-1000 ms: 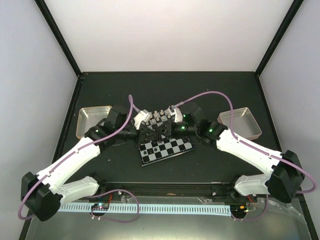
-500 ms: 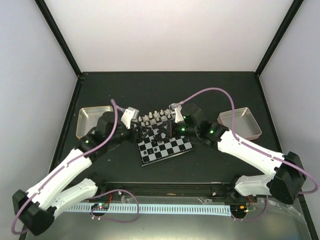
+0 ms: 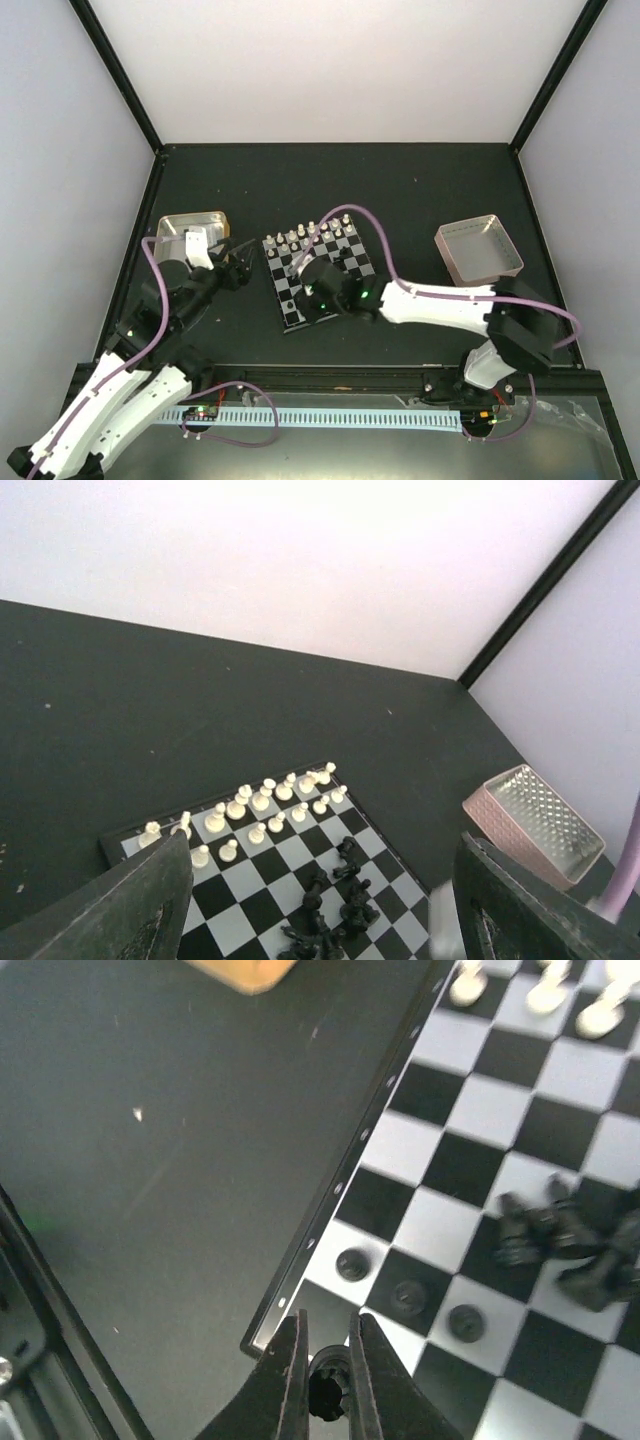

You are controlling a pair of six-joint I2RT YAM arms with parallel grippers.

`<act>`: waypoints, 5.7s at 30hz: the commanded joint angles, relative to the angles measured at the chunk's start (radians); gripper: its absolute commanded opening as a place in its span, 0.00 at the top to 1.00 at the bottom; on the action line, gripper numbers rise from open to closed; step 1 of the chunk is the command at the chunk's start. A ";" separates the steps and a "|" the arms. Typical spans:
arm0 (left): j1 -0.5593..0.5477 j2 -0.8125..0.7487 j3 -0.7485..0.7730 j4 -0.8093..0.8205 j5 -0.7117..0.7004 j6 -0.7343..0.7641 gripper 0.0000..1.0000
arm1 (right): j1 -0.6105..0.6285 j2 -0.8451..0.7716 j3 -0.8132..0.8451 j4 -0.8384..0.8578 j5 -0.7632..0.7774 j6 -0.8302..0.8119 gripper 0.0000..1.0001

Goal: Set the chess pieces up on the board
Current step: Place the chess piece on the chessboard, then pick up the chess piece from the chessboard, then place the chess piece on the chessboard.

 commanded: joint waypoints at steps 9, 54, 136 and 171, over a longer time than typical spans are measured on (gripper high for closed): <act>0.005 -0.113 0.025 -0.152 -0.112 0.101 0.26 | 0.168 0.219 0.052 0.132 0.283 0.028 0.99; 0.005 -0.141 0.001 -0.157 -0.092 0.098 0.25 | 0.184 0.245 0.038 0.097 0.280 0.183 0.77; 0.005 0.161 0.059 -0.034 0.030 0.149 0.30 | -0.307 0.418 0.326 -0.399 0.165 0.196 0.94; 0.007 0.083 0.032 -0.038 -0.115 0.101 0.29 | -0.021 0.152 0.124 -0.271 0.092 0.112 0.97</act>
